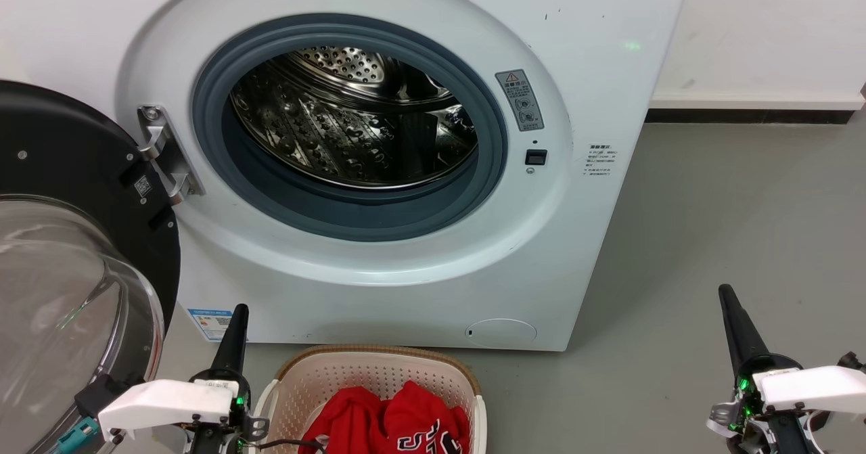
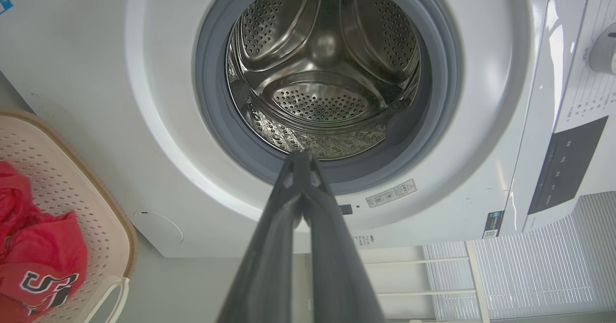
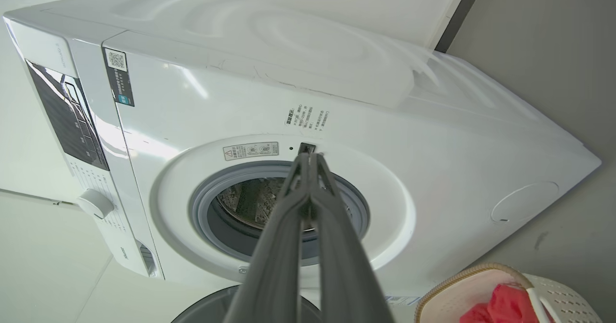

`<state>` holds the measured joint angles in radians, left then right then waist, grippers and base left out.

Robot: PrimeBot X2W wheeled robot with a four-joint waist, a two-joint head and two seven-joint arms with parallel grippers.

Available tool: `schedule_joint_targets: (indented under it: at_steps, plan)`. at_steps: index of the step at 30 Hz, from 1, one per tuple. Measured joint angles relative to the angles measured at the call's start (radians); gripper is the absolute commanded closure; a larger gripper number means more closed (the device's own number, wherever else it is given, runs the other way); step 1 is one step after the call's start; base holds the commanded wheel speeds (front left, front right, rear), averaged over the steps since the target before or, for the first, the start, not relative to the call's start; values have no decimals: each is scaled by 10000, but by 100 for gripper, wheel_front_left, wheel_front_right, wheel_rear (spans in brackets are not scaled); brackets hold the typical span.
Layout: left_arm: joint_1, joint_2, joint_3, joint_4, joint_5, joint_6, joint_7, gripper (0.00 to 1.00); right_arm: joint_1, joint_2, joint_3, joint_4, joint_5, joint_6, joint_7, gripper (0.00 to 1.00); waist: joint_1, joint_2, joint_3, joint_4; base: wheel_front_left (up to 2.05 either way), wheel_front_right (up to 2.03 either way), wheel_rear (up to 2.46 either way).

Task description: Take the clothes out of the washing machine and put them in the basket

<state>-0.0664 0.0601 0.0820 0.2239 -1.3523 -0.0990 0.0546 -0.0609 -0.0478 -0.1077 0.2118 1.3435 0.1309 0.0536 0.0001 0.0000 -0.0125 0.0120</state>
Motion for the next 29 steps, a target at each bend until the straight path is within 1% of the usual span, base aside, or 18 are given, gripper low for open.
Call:
schedule_joint_targets:
  at_steps: [29]
  plan:
    - [-364, -79, 286, 199, -2332, -272, 548, 100, -390, -6, -52, 295, 2410, 0, 543, 100, -1, 0, 139, -107, 0, 0, 0]
